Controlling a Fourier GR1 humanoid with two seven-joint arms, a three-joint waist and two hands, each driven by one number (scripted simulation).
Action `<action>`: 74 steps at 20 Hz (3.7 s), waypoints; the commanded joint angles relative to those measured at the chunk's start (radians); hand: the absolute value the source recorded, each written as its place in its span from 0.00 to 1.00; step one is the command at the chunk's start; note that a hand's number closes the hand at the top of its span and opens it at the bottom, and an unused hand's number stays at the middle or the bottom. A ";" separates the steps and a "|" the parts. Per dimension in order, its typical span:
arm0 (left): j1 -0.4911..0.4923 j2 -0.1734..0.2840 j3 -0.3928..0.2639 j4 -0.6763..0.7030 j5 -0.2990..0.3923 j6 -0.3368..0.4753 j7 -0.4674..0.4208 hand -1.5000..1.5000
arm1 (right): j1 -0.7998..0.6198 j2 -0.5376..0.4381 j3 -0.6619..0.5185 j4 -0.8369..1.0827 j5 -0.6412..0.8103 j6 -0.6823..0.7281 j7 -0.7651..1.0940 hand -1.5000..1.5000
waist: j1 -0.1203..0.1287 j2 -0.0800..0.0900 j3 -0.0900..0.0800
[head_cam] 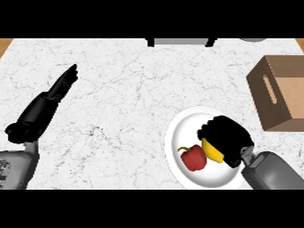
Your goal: Pick the lemon from the plate and place it in the cardboard box
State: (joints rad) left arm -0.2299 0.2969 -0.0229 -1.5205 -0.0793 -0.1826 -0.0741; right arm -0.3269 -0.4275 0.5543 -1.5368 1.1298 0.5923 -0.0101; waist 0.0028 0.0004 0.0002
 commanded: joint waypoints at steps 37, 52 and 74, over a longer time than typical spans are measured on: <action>0.012 -0.017 0.029 -0.066 -0.021 -0.027 0.040 0.50 | 0.577 -0.578 -0.839 -0.313 -1.188 -0.377 -0.757 1.00 | -0.013 0.000 -0.001; -0.024 -0.058 -0.007 -0.030 -0.042 -0.046 0.021 0.50 | 0.035 -0.695 -0.615 0.351 -0.897 -0.317 -0.750 1.00 | 0.062 0.015 0.001; -0.065 -0.062 -0.001 -0.003 -0.053 -0.051 0.025 0.50 | -0.335 -0.612 -0.378 0.856 -0.761 -0.098 -1.158 0.00 | 0.067 0.017 0.005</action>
State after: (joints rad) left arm -0.2951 0.2356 -0.0247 -1.5234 -0.1312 -0.2345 -0.0568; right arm -0.6144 -1.0794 0.2279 -0.7299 0.4888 0.3012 -0.9695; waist 0.0772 0.0212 0.0041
